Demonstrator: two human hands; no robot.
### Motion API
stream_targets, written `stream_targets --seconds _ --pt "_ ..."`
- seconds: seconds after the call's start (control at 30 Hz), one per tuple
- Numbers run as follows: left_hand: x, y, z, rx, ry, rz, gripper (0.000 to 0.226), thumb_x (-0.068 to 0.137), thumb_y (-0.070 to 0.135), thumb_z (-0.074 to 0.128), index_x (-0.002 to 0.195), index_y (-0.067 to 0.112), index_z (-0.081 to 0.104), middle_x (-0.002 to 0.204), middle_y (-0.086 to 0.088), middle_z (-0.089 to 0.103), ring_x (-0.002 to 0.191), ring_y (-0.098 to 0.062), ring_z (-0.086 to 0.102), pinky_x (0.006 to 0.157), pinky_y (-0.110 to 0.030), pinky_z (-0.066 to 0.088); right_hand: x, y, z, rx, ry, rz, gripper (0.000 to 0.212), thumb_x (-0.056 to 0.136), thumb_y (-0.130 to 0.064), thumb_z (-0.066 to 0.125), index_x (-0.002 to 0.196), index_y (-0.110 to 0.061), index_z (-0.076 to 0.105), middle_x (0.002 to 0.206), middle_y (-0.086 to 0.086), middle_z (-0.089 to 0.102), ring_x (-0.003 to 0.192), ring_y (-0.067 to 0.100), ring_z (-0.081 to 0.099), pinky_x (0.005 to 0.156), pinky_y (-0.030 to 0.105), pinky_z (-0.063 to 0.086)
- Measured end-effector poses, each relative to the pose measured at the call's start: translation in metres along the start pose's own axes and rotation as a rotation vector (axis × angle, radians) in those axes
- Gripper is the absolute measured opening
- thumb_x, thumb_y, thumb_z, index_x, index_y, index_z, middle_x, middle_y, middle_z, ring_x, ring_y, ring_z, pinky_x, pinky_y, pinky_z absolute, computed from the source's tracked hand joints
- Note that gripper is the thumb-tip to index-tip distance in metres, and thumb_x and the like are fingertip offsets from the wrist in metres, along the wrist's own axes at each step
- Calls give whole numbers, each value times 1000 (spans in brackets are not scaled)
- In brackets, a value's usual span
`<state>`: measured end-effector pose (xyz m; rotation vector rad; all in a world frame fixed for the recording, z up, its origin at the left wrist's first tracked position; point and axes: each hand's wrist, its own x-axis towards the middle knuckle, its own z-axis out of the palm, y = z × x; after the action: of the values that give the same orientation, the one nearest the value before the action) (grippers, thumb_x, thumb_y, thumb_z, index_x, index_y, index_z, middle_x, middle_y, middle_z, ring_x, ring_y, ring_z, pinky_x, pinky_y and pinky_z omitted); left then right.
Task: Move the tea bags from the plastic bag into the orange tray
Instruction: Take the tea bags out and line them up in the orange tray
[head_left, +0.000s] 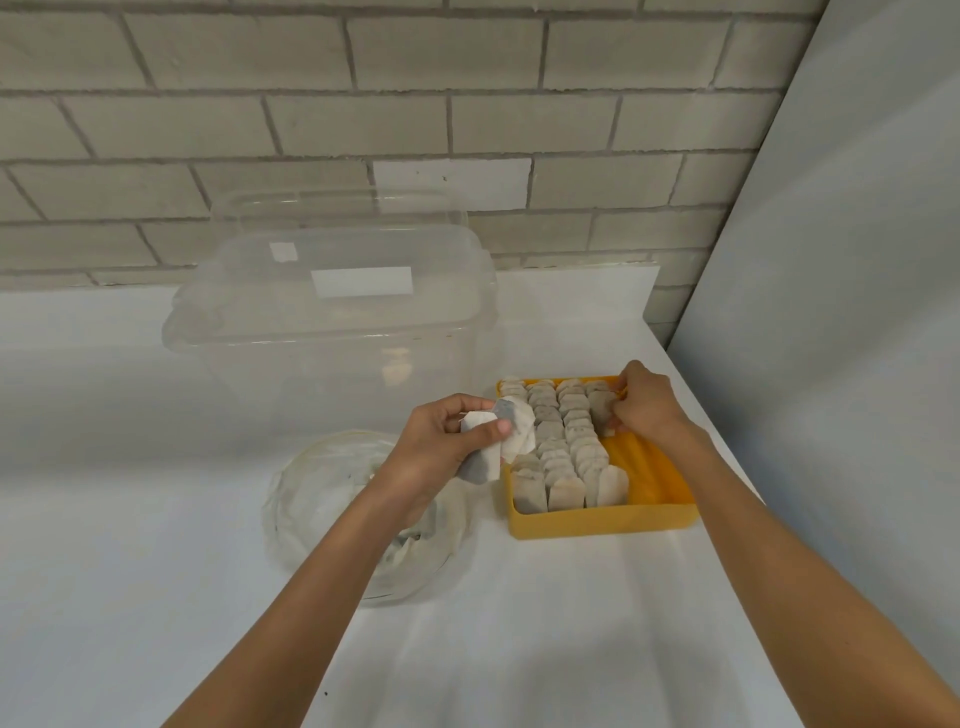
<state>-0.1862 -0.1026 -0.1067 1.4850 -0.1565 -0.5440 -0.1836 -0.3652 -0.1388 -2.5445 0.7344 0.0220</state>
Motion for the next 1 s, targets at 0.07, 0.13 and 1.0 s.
stream_targets --seconds 0.07,0.13,1.0 --pt "1 0 2 -25 -9 -9 30 79 13 75 107 7 66 88 -9 72 76 -22 67 77 -36 54 -9 -3 -8 -13 37 -37 30 90 -5 56 119 -5 47 109 18 58 90 29 61 75 34 52" --pt "1 0 4 -39 -10 -14 30 79 13 75 107 7 66 87 -8 72 74 -21 67 75 -35 54 -26 -14 -20 100 79 -107 24 91 -8 56 115 -8 52 101 15 63 77 23 66 64 26 51" --pt "10 17 33 143 16 133 17 83 10 73 98 5 65 82 -7 64 79 -20 64 80 -41 56 -104 -46 -19 1058 -64 -106 15 89 -18 67 92 -4 70 74 7 70 60 16 65 52 22 51"
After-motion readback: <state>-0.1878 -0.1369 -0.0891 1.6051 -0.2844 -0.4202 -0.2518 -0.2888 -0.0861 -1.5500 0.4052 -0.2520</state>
